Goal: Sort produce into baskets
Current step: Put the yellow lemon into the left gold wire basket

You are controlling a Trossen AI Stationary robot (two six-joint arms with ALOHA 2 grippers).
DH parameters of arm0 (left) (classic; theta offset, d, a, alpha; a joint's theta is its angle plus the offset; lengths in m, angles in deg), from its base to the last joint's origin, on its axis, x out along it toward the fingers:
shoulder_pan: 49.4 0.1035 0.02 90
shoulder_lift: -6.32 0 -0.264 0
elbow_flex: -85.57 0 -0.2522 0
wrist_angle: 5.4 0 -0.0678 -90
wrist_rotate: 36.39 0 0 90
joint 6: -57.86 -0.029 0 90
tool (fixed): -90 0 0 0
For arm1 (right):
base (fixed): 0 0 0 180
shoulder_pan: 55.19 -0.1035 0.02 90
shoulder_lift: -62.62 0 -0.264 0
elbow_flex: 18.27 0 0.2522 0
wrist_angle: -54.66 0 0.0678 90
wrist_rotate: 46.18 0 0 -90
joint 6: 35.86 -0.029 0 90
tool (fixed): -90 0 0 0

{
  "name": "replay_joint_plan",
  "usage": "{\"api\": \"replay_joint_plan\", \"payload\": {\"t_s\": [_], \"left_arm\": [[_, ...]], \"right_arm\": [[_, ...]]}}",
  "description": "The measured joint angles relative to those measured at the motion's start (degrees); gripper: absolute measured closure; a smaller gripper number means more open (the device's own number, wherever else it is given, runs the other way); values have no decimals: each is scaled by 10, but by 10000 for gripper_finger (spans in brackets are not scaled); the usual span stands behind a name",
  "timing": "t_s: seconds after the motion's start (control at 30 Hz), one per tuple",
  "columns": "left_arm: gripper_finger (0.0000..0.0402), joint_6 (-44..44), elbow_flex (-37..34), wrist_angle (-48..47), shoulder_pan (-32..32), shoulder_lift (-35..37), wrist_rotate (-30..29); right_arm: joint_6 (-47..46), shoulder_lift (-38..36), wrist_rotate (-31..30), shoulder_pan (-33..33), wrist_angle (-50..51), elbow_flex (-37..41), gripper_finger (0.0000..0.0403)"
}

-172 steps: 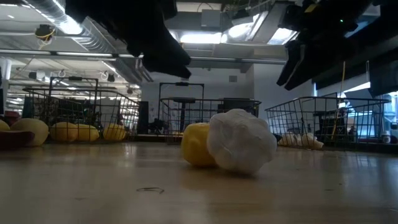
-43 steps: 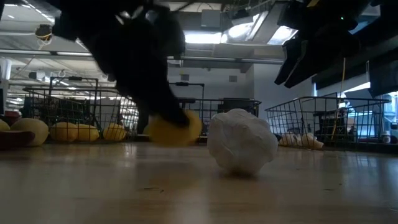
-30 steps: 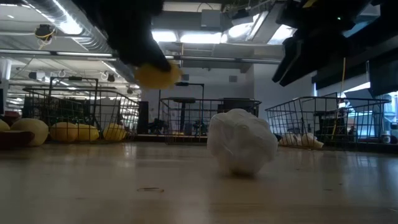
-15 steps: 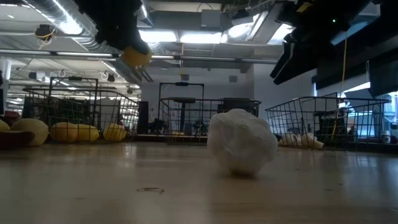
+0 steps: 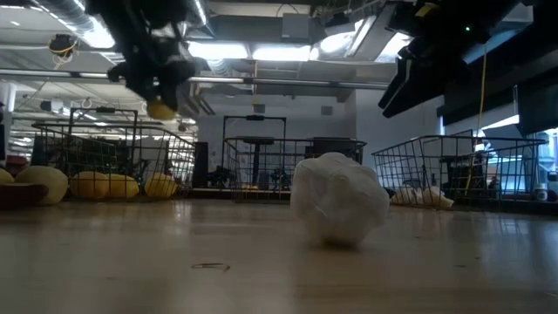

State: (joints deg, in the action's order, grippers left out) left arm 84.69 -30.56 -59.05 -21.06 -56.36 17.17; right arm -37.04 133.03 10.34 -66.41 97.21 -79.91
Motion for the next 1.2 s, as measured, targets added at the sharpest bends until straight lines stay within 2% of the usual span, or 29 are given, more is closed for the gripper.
{"api": "replay_joint_plan", "payload": {"t_s": [0.13, 0.5, 0.87, 1.2], "left_arm": [[220, -2, -15, -5, 60, -24, 50], [220, -5, -42, 3, 148, -87, 56], [216, -9, -42, 5, 167, -142, 56], [165, -12, -42, 5, 167, -161, 54]], "right_arm": [[0, 0, 12, 0, 0, 0, 127], [1, 0, 15, 0, 0, 0, 127], [1, 0, 16, 0, 0, 0, 127], [2, 0, 16, 0, 0, 0, 127]]}}
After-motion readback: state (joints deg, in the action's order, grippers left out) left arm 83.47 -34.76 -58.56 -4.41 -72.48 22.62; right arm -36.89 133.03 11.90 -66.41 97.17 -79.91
